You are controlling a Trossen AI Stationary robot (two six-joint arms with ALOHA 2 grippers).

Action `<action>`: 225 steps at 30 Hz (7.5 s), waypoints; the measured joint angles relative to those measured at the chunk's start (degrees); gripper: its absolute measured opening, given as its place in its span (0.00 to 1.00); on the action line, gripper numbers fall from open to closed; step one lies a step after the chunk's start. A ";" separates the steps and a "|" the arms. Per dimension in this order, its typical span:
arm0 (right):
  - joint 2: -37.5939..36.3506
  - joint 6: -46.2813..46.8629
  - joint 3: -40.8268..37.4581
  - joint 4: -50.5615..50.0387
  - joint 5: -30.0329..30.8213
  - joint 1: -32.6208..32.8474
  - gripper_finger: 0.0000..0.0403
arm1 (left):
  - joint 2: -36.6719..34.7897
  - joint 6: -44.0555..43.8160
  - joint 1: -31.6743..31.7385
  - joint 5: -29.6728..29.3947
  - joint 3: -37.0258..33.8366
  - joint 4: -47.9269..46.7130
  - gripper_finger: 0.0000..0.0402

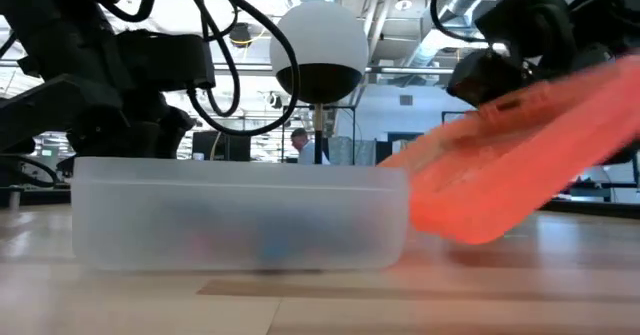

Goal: Pick & place school supplies into a supply box
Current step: Close the orange supply box

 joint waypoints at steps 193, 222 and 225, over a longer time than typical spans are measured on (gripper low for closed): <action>6.96 13.88 29.54 -37.64 36.29 10.94 0.16 | 2.54 4.50 6.08 -3.62 0.15 3.80 0.34; 14.09 1.06 29.42 -10.73 14.12 3.06 0.16 | 2.54 4.04 6.08 -2.55 0.13 3.02 0.34; 16.49 2.64 29.63 -9.59 11.60 1.96 0.16 | 2.56 4.03 6.08 -2.53 0.13 3.06 0.34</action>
